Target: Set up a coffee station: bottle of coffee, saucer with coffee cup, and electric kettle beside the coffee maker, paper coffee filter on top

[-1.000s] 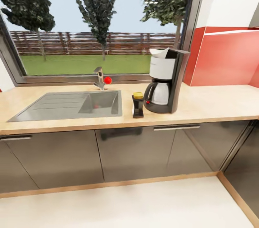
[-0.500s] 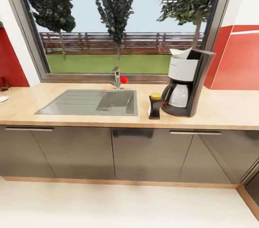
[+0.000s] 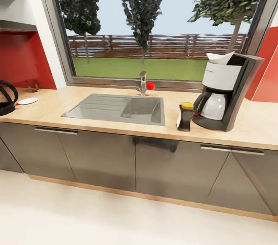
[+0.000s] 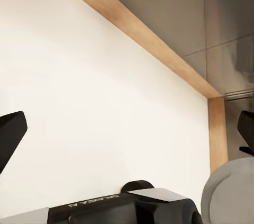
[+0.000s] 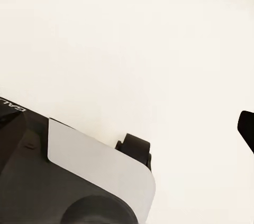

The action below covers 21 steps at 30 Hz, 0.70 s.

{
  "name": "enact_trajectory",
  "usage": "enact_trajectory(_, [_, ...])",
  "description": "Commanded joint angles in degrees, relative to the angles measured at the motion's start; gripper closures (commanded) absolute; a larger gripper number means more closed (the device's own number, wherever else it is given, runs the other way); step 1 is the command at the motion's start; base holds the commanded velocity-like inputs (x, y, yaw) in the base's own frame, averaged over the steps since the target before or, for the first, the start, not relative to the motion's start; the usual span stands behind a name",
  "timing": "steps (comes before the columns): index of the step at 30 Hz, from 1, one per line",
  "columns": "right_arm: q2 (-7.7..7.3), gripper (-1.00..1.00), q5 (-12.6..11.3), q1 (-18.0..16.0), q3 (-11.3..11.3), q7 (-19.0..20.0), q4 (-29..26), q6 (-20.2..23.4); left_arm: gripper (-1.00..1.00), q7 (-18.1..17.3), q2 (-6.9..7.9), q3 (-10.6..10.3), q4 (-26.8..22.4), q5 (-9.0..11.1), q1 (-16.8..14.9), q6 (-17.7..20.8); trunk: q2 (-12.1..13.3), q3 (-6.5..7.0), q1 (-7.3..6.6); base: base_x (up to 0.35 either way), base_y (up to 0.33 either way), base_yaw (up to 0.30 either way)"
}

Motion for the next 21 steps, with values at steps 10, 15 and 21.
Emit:
enact_trajectory(10, [0.0, -1.0, 0.33, -0.03, -0.23, 0.23, -0.01, -0.23, -1.0, -0.07, 0.01, -0.49, 0.02, 0.38, -0.04, -0.33, -0.03, -0.21, 0.0, 0.0, 0.0, 0.269])
enact_trajectory(15, [-0.01, -1.0, 0.33, -0.01, -0.23, 0.23, -0.01, -0.23, -1.0, -0.07, 0.01, -0.49, 0.02, 0.38, -0.04, -0.33, -0.03, -0.33, 0.0, 0.0, 0.0, 0.269])
enact_trajectory(21, [0.0, -1.0, 0.33, 0.01, -0.23, 0.18, -0.01, -0.27, -1.0, -0.07, 0.01, -0.49, 0.02, 0.38, -0.04, -0.33, -0.03, -0.47, 0.0, 0.0, 0.0, 0.269])
